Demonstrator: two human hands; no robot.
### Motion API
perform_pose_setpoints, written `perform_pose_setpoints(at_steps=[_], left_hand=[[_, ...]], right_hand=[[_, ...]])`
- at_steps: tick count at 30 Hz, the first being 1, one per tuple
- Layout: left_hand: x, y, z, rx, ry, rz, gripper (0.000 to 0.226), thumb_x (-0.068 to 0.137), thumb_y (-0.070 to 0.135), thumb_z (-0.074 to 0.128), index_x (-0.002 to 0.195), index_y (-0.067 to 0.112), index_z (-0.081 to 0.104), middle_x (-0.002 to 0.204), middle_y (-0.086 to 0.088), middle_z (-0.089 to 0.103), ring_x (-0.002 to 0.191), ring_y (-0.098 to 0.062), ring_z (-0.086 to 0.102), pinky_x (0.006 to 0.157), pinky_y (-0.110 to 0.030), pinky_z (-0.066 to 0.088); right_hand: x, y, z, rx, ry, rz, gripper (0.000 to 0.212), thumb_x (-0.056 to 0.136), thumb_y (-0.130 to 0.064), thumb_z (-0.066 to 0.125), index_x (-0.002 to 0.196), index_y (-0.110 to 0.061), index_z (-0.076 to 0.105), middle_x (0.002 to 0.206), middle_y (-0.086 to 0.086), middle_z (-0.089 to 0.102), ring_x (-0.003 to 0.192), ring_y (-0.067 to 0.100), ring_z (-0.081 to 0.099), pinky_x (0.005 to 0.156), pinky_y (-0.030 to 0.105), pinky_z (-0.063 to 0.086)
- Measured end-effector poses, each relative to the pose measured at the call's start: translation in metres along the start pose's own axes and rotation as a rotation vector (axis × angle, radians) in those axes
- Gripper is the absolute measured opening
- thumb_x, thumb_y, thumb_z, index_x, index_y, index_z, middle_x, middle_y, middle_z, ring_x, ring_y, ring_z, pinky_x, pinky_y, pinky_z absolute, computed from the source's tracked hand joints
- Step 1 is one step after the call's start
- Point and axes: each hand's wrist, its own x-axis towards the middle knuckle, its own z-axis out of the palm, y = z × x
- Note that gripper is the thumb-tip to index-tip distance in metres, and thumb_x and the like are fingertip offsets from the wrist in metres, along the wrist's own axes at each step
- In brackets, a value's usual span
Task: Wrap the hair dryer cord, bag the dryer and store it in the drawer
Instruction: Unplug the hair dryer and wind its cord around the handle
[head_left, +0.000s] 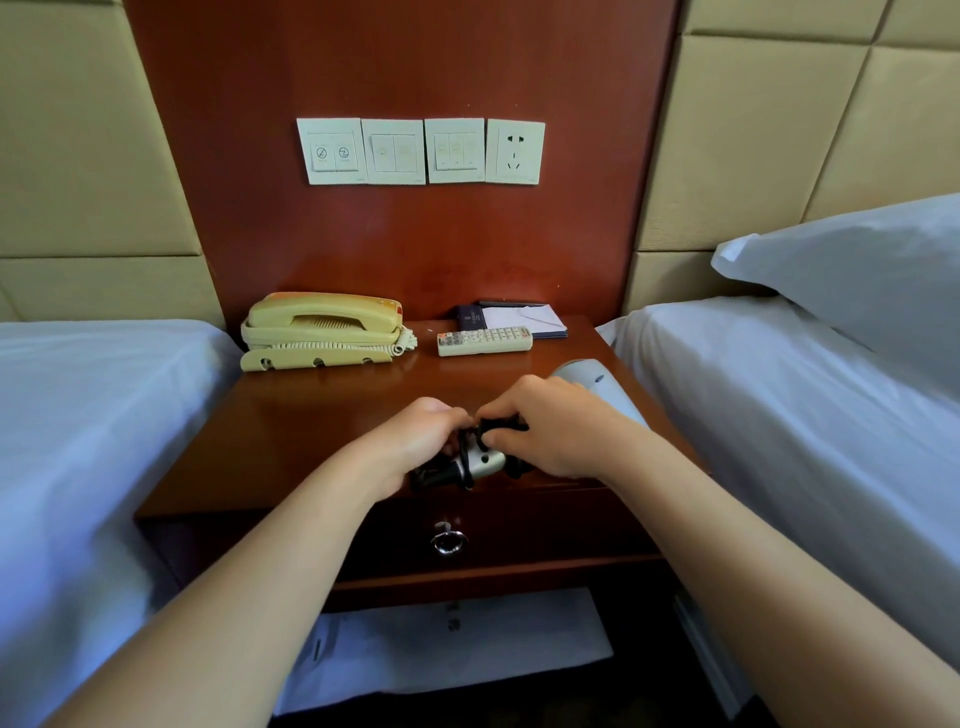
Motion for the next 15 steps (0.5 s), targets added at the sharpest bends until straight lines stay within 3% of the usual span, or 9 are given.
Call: perform_pose_setpoints(at_steps=[3, 7, 15], left_hand=[[0.0, 0.003, 0.003, 0.028, -0.024, -0.006, 0.034, 0.09, 0.015, 0.049, 0.056, 0.014, 0.049, 0.059, -0.007, 0.044, 0.059, -0.021, 0.04, 0.064, -0.032, 0.03], [-0.003, 0.01, 0.009, 0.196, -0.03, 0.01, 0.039, 0.089, 0.014, 0.046, 0.049, 0.015, 0.044, 0.052, -0.004, 0.042, 0.051, -0.017, 0.035, 0.054, -0.03, 0.025], [0.0, 0.011, 0.004, 0.287, 0.018, 0.013, 0.039, 0.09, 0.023, 0.056, 0.053, 0.012, 0.053, 0.056, -0.006, 0.043, 0.054, -0.018, 0.037, 0.059, -0.029, 0.029]], right_hand=[[0.002, 0.002, 0.002, -0.025, -0.009, 0.023, 0.032, 0.088, -0.038, 0.054, 0.119, -0.033, 0.061, 0.114, 0.005, 0.066, 0.108, 0.035, 0.056, 0.087, 0.041, 0.047], [0.005, -0.002, 0.004, -0.116, -0.024, 0.059, 0.033, 0.09, -0.037, 0.053, 0.119, -0.023, 0.06, 0.115, 0.011, 0.063, 0.109, 0.036, 0.055, 0.078, 0.036, 0.041], [0.002, -0.012, 0.007, -0.203, -0.01, 0.093, 0.036, 0.093, -0.035, 0.05, 0.121, -0.013, 0.057, 0.116, 0.014, 0.061, 0.111, 0.037, 0.053, 0.074, 0.034, 0.036]])
